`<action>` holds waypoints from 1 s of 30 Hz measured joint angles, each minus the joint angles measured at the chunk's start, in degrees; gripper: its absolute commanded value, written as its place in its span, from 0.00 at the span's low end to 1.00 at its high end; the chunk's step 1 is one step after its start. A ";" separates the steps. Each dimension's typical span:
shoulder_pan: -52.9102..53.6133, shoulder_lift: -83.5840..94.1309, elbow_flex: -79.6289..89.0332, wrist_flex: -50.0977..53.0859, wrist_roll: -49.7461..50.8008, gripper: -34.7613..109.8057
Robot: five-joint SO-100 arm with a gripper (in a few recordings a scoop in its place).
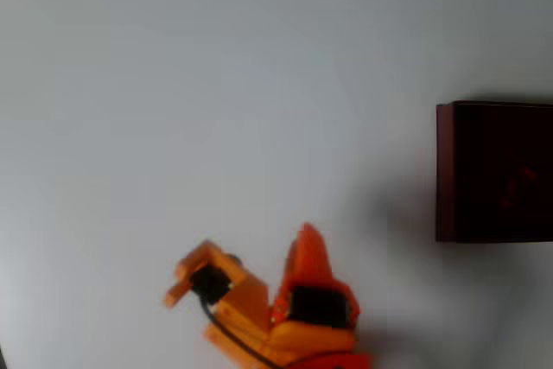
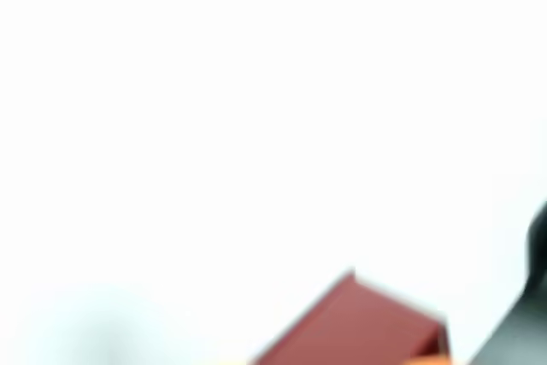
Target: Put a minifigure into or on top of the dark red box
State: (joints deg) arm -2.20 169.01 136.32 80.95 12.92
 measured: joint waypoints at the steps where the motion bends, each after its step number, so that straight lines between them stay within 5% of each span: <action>1: -1.58 1.14 0.35 -0.09 0.35 0.29; 8: -10.63 19.69 10.28 0.70 0.70 0.29; 18: -12.39 22.06 17.14 2.37 0.09 0.24; 30: -16.26 22.15 32.17 -13.97 -1.93 0.24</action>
State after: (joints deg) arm -18.46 191.16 168.49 66.97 10.99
